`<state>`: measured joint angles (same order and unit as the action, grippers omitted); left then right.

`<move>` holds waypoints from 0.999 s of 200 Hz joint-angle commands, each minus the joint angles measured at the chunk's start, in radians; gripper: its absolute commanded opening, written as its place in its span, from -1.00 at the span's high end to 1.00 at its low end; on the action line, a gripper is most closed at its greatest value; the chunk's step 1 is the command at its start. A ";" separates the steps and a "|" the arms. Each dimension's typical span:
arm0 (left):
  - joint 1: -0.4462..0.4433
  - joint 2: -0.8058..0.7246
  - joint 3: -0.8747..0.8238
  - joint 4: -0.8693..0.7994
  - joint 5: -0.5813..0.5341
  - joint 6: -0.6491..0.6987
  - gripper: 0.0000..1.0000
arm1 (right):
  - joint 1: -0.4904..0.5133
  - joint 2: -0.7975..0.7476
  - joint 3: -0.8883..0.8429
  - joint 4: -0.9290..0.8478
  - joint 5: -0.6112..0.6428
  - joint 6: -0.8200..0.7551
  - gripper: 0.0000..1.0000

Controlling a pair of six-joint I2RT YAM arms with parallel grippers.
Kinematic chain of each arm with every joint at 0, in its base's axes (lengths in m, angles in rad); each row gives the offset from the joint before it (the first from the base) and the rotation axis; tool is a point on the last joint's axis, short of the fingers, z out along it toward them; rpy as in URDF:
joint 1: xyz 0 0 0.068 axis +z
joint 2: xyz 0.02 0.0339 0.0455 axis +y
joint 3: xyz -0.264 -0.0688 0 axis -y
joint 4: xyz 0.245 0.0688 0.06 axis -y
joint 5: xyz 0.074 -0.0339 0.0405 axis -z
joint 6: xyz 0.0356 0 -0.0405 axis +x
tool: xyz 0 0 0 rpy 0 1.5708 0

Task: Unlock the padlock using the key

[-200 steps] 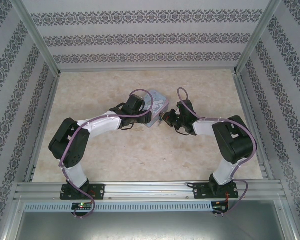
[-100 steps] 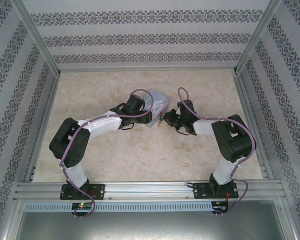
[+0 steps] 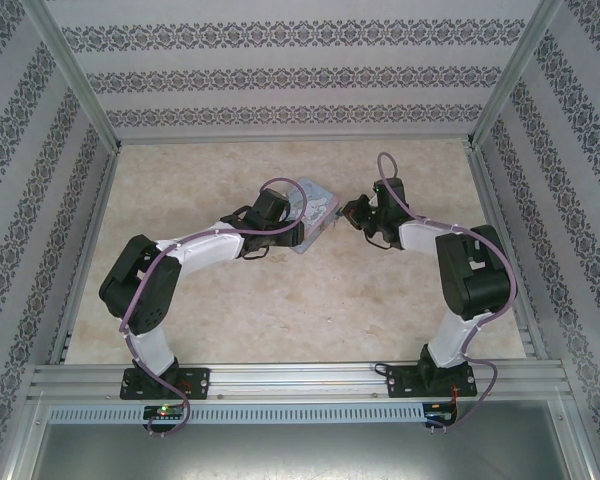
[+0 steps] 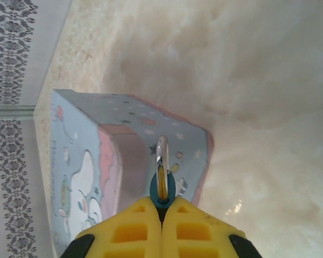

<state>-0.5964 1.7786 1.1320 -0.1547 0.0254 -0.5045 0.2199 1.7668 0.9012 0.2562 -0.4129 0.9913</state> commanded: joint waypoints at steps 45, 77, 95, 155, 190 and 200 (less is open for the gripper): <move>-0.007 0.008 0.011 -0.225 0.009 0.032 -0.61 | -0.083 -0.129 -0.222 -0.010 0.008 -0.040 1.00; -0.005 -0.042 0.042 -0.242 0.022 0.031 -0.73 | -0.145 -0.204 -0.336 -0.003 0.016 -0.020 1.00; -0.001 -0.075 0.054 -0.250 0.022 0.022 -0.82 | -0.178 -0.266 -0.391 -0.010 0.019 -0.007 0.49; 0.065 -0.258 0.072 -0.315 -0.007 0.024 -0.99 | -0.284 -0.657 -0.420 -0.302 0.063 -0.043 -0.63; 0.127 -0.383 0.069 -0.343 -0.138 0.052 -0.99 | -0.312 -0.837 -0.284 -0.538 0.206 -0.144 -0.96; 0.151 -0.422 0.051 -0.324 -0.190 0.065 -0.99 | -0.312 -0.852 -0.232 -0.594 0.268 -0.191 -0.96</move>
<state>-0.4892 1.4368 1.1835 -0.4423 -0.0246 -0.4870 -0.0837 0.9619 0.5503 -0.1375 -0.2939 0.9134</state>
